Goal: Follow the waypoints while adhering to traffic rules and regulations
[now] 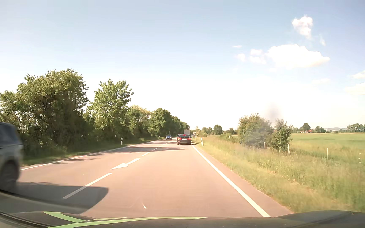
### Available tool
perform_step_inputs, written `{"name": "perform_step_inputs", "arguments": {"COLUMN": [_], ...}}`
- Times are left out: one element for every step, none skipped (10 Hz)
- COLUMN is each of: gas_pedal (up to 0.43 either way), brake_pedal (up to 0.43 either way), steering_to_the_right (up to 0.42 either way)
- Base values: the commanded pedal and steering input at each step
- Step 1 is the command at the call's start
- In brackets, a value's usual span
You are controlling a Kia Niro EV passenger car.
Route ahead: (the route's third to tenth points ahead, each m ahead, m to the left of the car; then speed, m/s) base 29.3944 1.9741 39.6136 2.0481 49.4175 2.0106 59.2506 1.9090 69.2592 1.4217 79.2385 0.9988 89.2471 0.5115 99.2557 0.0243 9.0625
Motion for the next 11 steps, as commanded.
{"name": "perform_step_inputs", "arguments": {"gas_pedal": [0.000, 0.000, 0.000, 0.000, 0.000, 0.000, 0.000, 0.000, 0.000, 0.000, 0.000], "brake_pedal": [0.000, 0.000, 0.000, 0.000, 0.000, 0.000, 0.000, 0.000, 0.000, 0.000, 0.000], "steering_to_the_right": [-0.002, -0.002, -0.002, -0.002, -0.002, -0.002, -0.002, -0.002, -0.002, -0.002, -0.002]}}
